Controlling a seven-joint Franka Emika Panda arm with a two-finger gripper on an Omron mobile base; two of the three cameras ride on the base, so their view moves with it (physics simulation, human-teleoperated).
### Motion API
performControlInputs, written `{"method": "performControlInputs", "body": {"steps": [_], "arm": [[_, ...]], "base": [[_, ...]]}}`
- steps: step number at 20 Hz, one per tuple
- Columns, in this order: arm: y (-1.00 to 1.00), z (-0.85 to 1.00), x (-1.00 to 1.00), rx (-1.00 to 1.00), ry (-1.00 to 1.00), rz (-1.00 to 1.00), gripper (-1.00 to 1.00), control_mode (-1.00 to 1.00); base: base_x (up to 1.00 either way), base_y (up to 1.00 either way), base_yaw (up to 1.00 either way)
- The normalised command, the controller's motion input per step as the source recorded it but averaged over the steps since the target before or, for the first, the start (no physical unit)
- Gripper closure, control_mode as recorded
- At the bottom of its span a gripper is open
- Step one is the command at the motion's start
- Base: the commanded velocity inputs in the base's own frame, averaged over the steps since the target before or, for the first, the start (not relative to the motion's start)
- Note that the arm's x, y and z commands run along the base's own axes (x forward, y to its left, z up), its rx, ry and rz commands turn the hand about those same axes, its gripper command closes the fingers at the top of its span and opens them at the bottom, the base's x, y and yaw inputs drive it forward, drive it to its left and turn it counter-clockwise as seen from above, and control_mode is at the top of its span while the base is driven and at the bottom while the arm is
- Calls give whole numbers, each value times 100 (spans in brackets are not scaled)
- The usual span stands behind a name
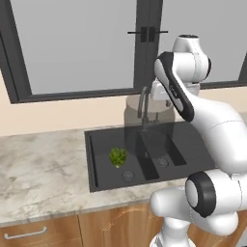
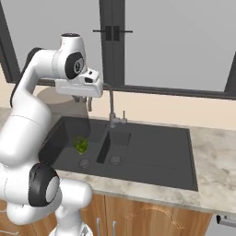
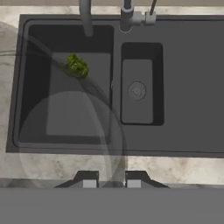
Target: Pick the teapot and jar and place them in the sink. Then turn on the water.
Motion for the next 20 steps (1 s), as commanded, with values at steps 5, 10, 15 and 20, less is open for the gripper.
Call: {"method": "performControlInputs", "body": {"steps": [5, 10, 15, 20], "arm": [[0, 0, 0, 0, 0, 0, 100, 100], [0, 0, 0, 0, 0, 0, 100, 100], [29, -16, 0, 0, 0, 0, 100, -100], [81, -60, 0, 0, 1, 0, 100, -100]], "base": [[14, 0, -15], [1, 0, -1], [0, 0, 0], [0, 0, 0]]}}
